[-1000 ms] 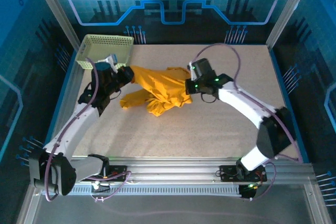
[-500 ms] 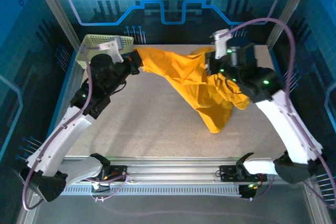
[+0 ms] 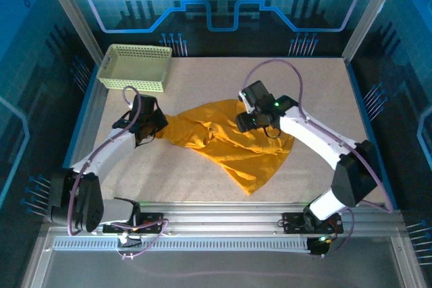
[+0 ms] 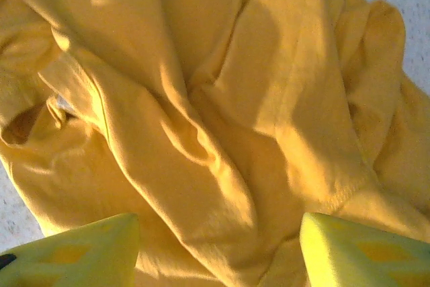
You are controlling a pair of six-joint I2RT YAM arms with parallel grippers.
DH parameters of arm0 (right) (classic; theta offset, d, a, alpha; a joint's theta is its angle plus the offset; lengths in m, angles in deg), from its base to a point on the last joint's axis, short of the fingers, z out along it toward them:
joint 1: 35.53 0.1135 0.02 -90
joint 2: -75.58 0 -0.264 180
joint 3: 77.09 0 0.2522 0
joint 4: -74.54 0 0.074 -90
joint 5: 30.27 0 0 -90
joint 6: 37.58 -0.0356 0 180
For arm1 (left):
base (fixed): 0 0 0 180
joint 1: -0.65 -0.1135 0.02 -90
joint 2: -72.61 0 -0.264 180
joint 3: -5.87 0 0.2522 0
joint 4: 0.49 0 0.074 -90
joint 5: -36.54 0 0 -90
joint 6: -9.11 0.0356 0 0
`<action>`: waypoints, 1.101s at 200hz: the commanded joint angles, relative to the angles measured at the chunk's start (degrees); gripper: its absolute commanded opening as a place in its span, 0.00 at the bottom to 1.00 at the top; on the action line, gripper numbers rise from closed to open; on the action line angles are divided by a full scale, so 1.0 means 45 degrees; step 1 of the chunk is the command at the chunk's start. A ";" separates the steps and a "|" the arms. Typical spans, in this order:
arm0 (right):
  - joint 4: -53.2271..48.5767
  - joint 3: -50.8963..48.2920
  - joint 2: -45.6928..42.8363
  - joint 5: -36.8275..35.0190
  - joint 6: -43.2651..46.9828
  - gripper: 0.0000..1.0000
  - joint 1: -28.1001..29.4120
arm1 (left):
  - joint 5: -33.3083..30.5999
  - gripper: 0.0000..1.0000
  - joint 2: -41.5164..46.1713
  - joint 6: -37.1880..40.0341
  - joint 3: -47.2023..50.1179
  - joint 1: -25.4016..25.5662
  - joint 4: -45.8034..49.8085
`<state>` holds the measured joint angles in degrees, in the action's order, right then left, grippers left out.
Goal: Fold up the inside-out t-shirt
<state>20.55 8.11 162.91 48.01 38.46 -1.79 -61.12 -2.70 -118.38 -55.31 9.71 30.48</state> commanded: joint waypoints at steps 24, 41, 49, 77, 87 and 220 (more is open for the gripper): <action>0.1073 -0.2931 -0.0845 0.0556 -0.0959 0.65 -0.0077 | 0.0179 0.00 -0.0470 -0.0008 -0.0165 -0.0235 -0.0696; 0.1601 -0.3443 -0.0524 0.0553 -0.1240 0.65 -0.0061 | 0.0247 0.00 -0.0547 0.0000 -0.0195 -0.0290 -0.0747; 0.1832 -0.3529 -0.0290 0.0348 -0.1307 0.67 -0.0061 | 0.0274 0.00 -0.0530 0.0017 -0.0205 -0.0297 -0.0767; 0.1872 -0.2914 0.1065 -0.0789 -0.1273 0.68 -0.0078 | 0.0303 0.00 -0.0387 0.0011 -0.0110 -0.0333 -0.0795; 0.1721 -0.2586 0.1561 -0.1293 -0.1293 0.66 -0.0095 | 0.0329 0.00 -0.0299 -0.0017 -0.0069 -0.0357 -0.0798; -0.2688 -0.0299 -0.4909 -0.2656 -0.0557 0.00 -0.0256 | 0.0171 0.00 0.5218 -0.0105 0.0298 -0.0594 -0.0549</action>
<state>17.38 2.03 145.75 35.29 34.22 -2.49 -59.85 12.43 -118.47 -53.82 7.88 27.99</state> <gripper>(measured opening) 0.065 0.059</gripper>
